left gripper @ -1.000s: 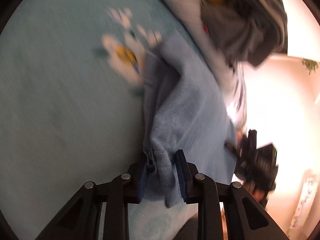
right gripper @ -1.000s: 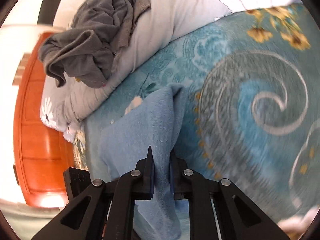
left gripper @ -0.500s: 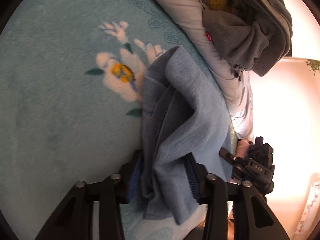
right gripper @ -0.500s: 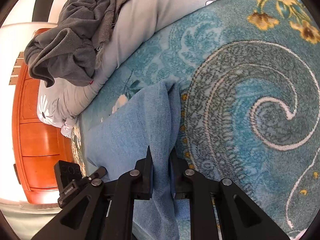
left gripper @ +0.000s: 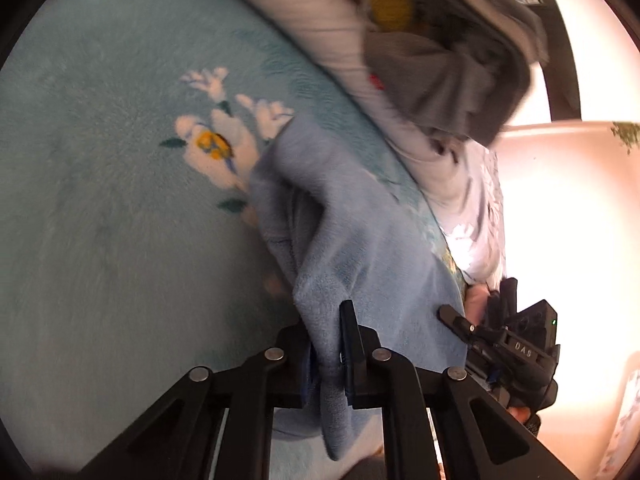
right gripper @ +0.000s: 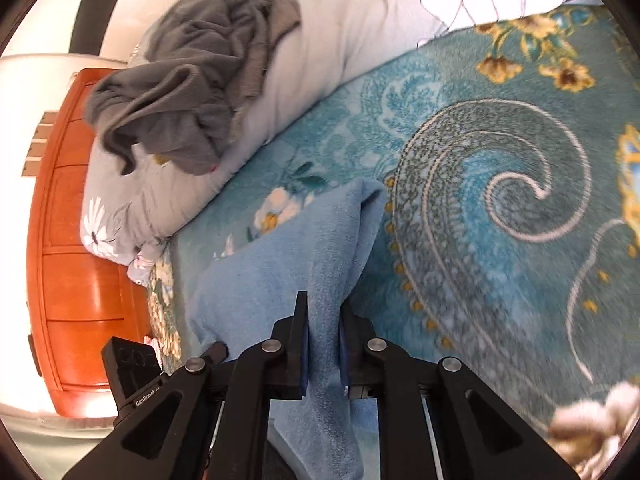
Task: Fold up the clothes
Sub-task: 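Lift the folded sweatshirt with both grippers and carry it to the dark garment stack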
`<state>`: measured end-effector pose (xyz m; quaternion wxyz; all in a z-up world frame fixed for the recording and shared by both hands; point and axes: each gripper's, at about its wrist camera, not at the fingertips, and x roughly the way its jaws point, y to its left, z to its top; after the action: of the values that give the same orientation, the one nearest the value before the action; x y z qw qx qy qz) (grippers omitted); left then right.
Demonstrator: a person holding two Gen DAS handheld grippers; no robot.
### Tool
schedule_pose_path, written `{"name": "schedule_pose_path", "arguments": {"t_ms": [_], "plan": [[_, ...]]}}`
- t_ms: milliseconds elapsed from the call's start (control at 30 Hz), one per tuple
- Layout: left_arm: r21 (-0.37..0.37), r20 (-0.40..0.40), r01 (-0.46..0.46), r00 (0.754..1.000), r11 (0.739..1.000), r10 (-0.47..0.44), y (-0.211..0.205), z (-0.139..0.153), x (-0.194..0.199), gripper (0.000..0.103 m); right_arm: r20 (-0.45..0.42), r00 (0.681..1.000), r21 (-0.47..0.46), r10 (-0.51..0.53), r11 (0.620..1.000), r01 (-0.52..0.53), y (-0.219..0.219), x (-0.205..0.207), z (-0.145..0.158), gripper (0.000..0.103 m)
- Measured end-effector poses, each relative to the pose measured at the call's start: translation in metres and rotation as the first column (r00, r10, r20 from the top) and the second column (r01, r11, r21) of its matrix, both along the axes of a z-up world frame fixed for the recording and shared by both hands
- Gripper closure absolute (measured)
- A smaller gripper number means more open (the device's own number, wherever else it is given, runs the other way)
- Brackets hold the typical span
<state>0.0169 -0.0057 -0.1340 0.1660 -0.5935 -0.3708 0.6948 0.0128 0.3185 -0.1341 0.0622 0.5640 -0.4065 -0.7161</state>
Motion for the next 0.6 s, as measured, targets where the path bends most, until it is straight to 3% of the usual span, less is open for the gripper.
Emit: {"name": "schedule_pose_path", "arguments": {"t_ms": [267, 600], "plan": [[0.033, -0.053, 0.056, 0.997, 0.998, -0.054, 0.03, 0.051, 0.045, 0.09, -0.103, 0.995, 0.008, 0.009, 1.0, -0.009, 0.019, 0.052, 0.058, 0.091], [-0.055, -0.207, 0.156, 0.965, 0.986, -0.164, 0.092, 0.137, 0.07, 0.09, -0.303, 0.952, 0.048, 0.047, 0.998, -0.034, 0.058, 0.1, 0.142, 0.091]]}}
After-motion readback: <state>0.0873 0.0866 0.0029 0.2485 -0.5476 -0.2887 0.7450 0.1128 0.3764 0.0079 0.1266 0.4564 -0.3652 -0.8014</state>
